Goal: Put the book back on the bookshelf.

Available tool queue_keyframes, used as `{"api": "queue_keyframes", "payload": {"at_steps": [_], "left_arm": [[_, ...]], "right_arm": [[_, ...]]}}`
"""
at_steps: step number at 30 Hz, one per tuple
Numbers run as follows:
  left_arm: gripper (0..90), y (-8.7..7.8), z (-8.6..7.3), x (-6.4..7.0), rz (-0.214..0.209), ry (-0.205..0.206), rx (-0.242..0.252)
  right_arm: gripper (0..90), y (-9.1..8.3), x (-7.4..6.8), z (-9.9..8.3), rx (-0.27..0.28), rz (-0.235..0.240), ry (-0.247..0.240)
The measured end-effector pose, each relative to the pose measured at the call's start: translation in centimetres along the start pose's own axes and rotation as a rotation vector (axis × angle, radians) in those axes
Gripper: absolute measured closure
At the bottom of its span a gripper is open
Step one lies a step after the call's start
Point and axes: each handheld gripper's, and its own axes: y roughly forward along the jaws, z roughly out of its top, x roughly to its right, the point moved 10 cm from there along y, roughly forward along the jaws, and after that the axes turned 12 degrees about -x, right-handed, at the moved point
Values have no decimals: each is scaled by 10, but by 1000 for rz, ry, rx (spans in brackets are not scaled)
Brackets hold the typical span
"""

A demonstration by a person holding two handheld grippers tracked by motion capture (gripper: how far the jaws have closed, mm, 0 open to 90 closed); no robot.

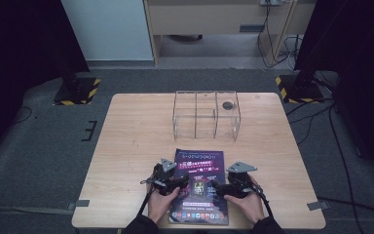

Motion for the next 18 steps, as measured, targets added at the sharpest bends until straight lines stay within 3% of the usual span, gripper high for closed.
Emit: {"api": "queue_keyframes", "payload": {"at_steps": [8, 18], "left_arm": [[297, 0, 1, 1, 1, -7, 3], [279, 3, 2, 3, 13, -30, 16]], "right_arm": [[183, 6, -7, -3, -4, 25, -3], [185, 7, -7, -2, -4, 16, -5]]}}
